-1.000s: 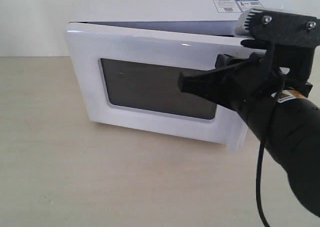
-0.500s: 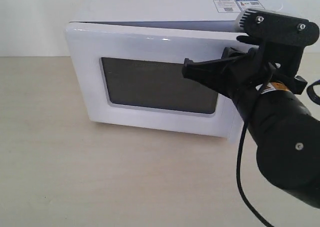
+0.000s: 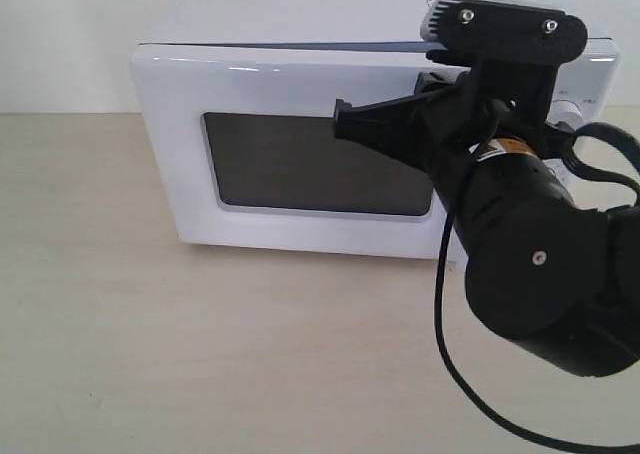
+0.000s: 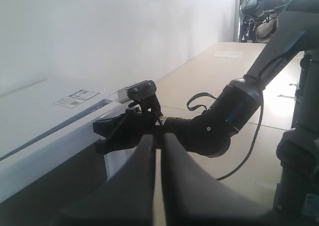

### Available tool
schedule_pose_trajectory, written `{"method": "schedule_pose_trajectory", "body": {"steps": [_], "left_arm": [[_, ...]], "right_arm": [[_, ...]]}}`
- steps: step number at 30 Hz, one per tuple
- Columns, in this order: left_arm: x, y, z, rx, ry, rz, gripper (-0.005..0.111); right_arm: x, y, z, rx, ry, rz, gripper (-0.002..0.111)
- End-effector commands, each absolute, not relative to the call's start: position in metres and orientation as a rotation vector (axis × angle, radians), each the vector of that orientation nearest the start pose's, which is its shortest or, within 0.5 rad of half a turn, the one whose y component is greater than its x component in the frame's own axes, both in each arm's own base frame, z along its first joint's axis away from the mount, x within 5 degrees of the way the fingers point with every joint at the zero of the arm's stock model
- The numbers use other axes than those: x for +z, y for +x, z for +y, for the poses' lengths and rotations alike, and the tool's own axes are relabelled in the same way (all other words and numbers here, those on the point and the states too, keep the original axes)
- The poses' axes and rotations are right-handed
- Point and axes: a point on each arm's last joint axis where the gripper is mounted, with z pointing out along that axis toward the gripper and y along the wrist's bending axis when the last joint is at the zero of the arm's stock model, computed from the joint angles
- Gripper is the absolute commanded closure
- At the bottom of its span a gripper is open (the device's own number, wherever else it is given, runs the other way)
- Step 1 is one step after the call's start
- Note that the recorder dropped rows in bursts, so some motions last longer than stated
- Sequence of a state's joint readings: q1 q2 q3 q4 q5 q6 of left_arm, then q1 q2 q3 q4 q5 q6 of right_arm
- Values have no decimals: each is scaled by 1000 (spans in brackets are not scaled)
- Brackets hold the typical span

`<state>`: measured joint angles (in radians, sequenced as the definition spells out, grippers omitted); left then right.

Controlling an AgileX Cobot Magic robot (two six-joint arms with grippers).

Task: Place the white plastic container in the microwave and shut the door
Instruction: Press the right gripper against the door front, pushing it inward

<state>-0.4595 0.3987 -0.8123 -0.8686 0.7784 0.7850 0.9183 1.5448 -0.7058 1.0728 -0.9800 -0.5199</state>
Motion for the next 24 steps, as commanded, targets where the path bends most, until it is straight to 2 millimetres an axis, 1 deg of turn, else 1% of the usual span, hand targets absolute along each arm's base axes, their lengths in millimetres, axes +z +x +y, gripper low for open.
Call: {"method": "schedule_pose_trajectory", "body": {"steps": [1, 6, 11, 18, 24], "left_arm": [[403, 15, -62, -767, 838, 1438, 102], [404, 15, -62, -767, 836, 1437, 102], [404, 15, -62, -767, 836, 1437, 102], [404, 15, -62, -767, 836, 1437, 102], [404, 15, -62, -767, 836, 1437, 102]], "right_arm": [[243, 238, 184, 172, 84, 1656, 108], [242, 246, 174, 146, 107, 1672, 108], [246, 247, 178, 147, 20, 1631, 108], [250, 254, 176, 157, 51, 1639, 108], [259, 262, 183, 162, 31, 1649, 108]]}}
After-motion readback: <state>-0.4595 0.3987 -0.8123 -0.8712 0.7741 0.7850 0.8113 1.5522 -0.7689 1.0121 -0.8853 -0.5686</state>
